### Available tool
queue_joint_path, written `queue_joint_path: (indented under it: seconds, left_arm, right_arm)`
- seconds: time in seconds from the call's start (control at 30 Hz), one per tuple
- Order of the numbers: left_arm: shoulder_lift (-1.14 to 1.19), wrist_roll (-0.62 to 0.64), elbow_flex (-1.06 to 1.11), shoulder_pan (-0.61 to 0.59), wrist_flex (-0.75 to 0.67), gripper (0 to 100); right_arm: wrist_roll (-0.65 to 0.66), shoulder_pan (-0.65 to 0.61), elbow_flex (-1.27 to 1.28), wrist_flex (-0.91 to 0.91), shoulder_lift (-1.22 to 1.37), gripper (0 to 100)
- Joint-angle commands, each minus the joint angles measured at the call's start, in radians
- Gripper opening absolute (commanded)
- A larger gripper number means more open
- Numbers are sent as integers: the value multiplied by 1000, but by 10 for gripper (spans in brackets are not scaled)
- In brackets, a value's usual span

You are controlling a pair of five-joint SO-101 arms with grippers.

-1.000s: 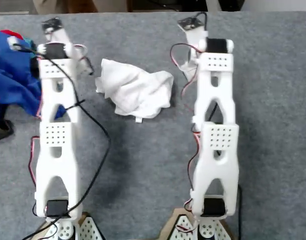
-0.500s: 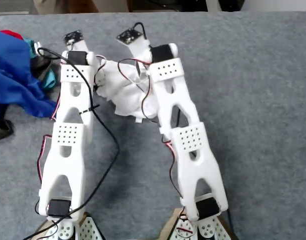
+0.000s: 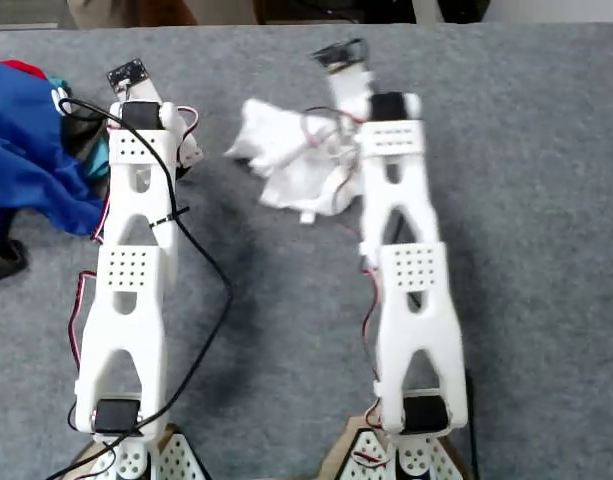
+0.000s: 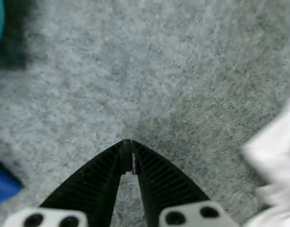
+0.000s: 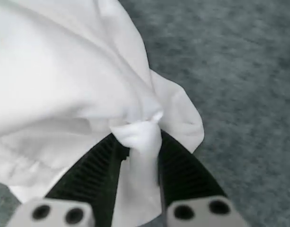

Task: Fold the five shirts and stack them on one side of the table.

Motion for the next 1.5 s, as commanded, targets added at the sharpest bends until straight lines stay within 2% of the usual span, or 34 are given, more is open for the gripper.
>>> queue_joint_path:
  seconds: [0.0,0.1,0.2,0.3,0.43,0.5,0.67,0.9,1.0,1.2,1.33,1.47]
  left_arm:
    - [-7,11,-43,6,-32,19]
    - [-18,35,-46,52,-147,19]
    - [-28,144,-41,138,-290,20]
    - [2,232,-34,164,-302,20]
    - [18,238,-43,94,-304,21]
    - [22,239,-40,58,-324,21]
    - [22,236,-40,-11,-304,21]
    - [22,233,-41,-21,-302,21]
    - [22,224,-41,-20,-302,21]
    - [22,77,-38,-8,-299,19]
    - [22,55,-40,-11,-287,19]
    - [22,55,-40,-11,-287,19]
  right_arm:
    - [-49,119,-70,-61,5,33]
    - [-51,151,-70,-97,24,33]
    - [-51,145,-105,-49,13,33]
    - [-51,125,-124,-31,35,33]
    - [-41,44,-186,57,44,30]
    - [-44,-21,-260,130,42,30]
    - [-43,-176,-252,213,-48,31]
    - [-51,-237,-245,272,-160,35]
    - [-81,-225,-216,272,-226,96]
    - [-78,-242,-99,269,-406,278]
    - [-60,-283,-94,252,-424,303]
    - [-55,-302,-73,152,-280,304]
